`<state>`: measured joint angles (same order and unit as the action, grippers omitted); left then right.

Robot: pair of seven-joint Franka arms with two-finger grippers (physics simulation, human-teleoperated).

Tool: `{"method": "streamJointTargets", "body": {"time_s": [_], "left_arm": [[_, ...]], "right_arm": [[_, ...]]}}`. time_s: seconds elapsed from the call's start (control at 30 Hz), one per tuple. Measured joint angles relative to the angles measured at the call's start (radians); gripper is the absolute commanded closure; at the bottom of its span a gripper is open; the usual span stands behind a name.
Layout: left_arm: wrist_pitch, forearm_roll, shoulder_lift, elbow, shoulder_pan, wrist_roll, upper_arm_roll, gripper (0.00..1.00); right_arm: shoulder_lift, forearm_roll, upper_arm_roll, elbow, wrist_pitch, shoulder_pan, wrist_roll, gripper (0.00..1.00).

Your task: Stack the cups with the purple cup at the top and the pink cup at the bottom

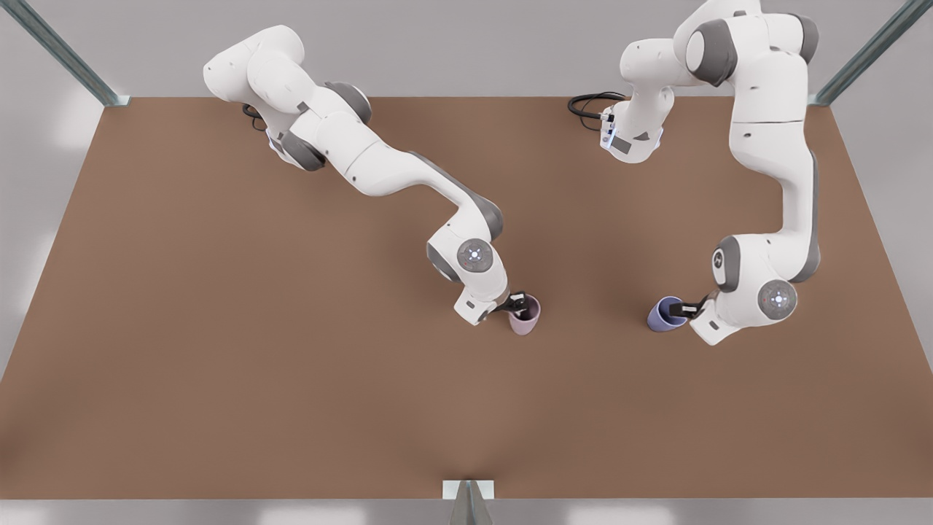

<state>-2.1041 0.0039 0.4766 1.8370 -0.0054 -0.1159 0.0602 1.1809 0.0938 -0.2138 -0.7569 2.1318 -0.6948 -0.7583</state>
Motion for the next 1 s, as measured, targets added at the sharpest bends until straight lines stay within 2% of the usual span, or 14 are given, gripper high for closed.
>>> {"method": "streamJointTargets", "body": {"time_s": [0.07, 0.13, 0.17, 0.2, 0.23, 0.3, 0.43, 0.53, 0.57, 0.67, 0.8, 0.9, 1.0], "left_arm": [[-0.012, 0.000, 0.014, 0.009, 0.000, 0.002, 0.000, 0.00], [-0.026, 0.000, 0.029, 0.013, -0.001, 0.005, -0.002, 0.21], [-0.032, -0.006, 0.036, 0.015, 0.000, 0.007, -0.005, 0.49], [-0.037, -0.020, 0.041, 0.015, -0.001, 0.008, -0.007, 0.54], [-0.041, -0.031, 0.044, 0.016, -0.001, 0.010, -0.009, 0.64], [-0.046, -0.039, 0.046, 0.015, -0.002, 0.018, -0.011, 0.78], [-0.051, -0.052, 0.043, 0.013, -0.003, 0.030, -0.011, 0.79], [-0.050, -0.060, 0.035, -0.007, -0.005, 0.033, -0.018, 0.79], [-0.039, -0.061, 0.027, -0.039, -0.020, 0.036, -0.019, 0.79], [0.068, -0.057, 0.029, -0.255, -0.074, 0.058, -0.047, 0.79], [0.238, -0.062, 0.058, -0.456, -0.197, 0.129, -0.065, 0.79], [0.306, -0.069, 0.097, -0.549, -0.301, 0.208, -0.068, 0.79], [0.330, -0.095, 0.148, -0.613, -0.338, 0.289, -0.072, 0.79]], "right_arm": [[-0.001, -0.003, -0.002, 0.000, 0.005, 0.000, -0.006, 0.00], [-0.006, -0.006, -0.009, 0.001, 0.009, 0.000, -0.012, 0.00], [-0.009, -0.010, -0.013, 0.001, 0.011, 0.001, -0.015, 0.00], [-0.014, -0.012, -0.023, 0.001, 0.014, 0.003, -0.017, 0.00], [-0.024, -0.014, -0.029, 0.001, 0.016, 0.007, -0.020, 0.00], [-0.056, -0.028, -0.036, -0.006, 0.018, 0.038, -0.024, 0.00], [-0.154, -0.054, -0.042, -0.113, 0.018, 0.115, -0.021, 0.00], [-0.527, -0.057, -0.036, -0.517, 0.014, 0.359, -0.004, 0.00], [-0.643, -0.052, -0.033, -0.598, -0.017, 0.454, 0.011, 0.00], [-0.855, -0.034, -0.028, -0.651, -0.185, 0.650, 0.067, 0.00], [-0.866, -0.018, 0.007, -0.557, -0.397, 0.731, 0.153, 0.00], [-0.874, -0.006, 0.006, -0.550, -0.475, 0.762, 0.217, 0.00], [-0.891, 0.002, 0.008, -0.559, -0.523, 0.776, 0.279, 0.00]]}}
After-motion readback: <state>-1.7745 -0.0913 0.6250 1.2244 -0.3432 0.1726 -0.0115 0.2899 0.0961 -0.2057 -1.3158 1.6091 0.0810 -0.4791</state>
